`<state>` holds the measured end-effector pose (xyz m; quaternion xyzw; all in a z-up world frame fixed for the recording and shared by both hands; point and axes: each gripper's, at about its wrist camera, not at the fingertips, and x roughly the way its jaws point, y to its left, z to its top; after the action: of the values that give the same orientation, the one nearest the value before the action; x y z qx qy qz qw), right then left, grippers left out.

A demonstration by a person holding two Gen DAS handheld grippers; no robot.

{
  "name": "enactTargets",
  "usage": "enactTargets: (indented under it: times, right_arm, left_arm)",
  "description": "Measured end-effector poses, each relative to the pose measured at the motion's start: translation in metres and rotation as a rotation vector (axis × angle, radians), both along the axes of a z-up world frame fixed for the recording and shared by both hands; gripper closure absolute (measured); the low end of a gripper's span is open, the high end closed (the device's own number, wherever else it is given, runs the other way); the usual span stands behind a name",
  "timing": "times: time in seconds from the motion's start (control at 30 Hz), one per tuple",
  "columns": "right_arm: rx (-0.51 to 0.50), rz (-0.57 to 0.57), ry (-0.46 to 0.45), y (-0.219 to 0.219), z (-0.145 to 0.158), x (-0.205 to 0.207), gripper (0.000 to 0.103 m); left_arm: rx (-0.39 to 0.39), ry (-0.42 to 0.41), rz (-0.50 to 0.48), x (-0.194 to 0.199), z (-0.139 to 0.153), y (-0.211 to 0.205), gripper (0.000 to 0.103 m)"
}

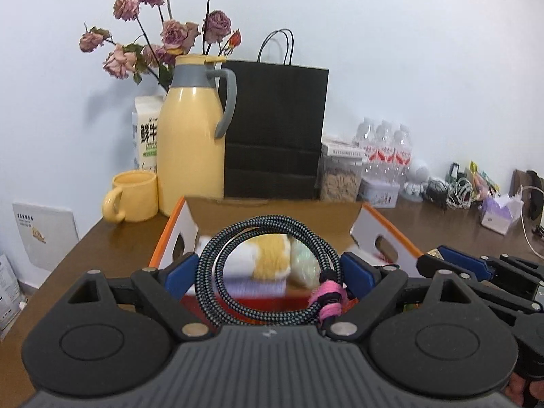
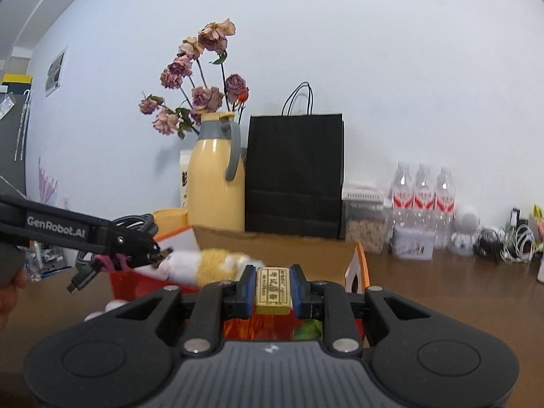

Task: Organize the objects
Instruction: 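Carry the cable with the left gripper while the right gripper carries the packet into the box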

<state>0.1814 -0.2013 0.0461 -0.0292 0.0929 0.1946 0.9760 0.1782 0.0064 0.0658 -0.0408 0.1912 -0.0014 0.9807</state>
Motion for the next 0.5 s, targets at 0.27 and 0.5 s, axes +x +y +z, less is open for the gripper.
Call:
enactTargets:
  times: [0.27,0.5]
  right_arm:
    - [0.061,-0.051,0.018,0.017,0.015,0.065,0.083]
    - [0.102,-0.099,0.070,0.024,0.001,0.111,0.083]
  left_arm:
    - [-0.050,-0.021,0.052,0.060,0.007,0.004,0.013]
    - [-0.049,-0.038,0.107,0.102,-0.006,0.003,0.013]
